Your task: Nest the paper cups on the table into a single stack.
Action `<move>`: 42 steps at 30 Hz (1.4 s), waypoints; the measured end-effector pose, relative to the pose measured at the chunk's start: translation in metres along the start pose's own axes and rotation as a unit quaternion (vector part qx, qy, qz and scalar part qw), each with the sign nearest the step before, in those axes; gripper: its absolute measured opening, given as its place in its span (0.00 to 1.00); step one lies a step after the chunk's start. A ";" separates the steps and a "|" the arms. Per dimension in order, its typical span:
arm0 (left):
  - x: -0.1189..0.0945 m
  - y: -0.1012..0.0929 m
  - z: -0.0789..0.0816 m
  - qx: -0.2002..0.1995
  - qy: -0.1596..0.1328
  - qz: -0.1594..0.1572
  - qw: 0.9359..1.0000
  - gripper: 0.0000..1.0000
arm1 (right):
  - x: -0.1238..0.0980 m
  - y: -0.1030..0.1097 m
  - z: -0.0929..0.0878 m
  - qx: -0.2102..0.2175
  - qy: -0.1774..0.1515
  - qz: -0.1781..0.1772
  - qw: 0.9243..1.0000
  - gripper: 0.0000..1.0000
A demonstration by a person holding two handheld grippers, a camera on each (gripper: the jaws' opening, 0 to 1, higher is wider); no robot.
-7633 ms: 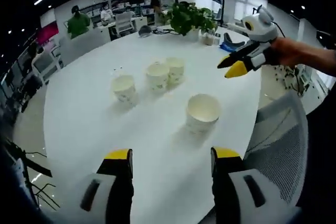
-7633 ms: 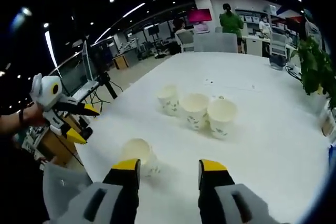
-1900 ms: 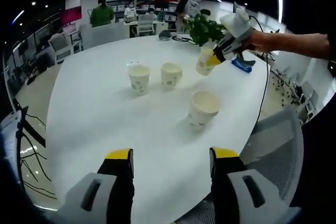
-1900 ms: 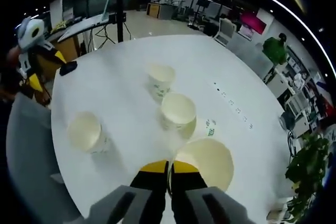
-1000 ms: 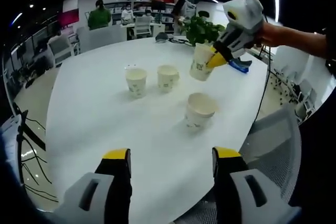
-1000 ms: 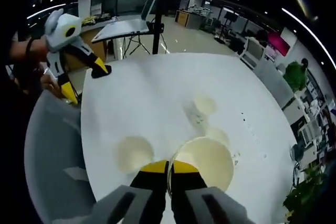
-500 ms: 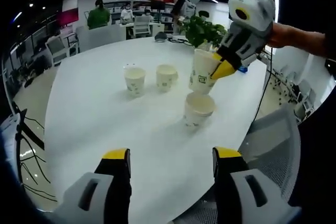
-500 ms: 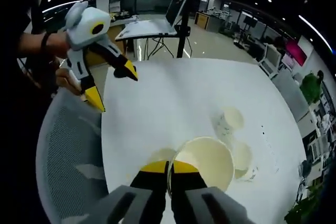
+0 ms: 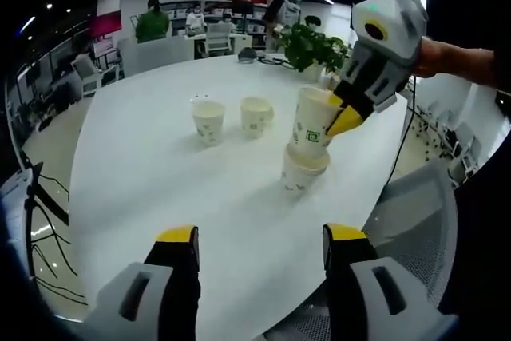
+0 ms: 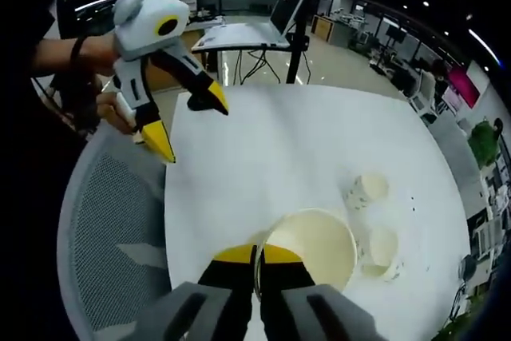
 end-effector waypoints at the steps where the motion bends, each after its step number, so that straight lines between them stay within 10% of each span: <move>1: 0.000 0.000 0.000 0.000 0.001 -0.001 1.000 0.61 | 0.001 0.001 0.000 -0.001 0.001 0.001 1.000 0.00; 42: 0.002 0.005 -0.001 -0.003 0.003 0.001 1.000 0.61 | 0.045 0.013 -0.017 0.021 0.023 0.013 0.999 0.00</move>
Point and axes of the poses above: the point that each gripper's makers call its tool centre point, and the gripper's own axes: x roughly forward along the fingers, y roughly to its left, z roughly out of its top, the point moved 10 cm from there along -x, roughly backward along the fingers, and after that the axes turned 1 degree about x, right-handed, at the moved point
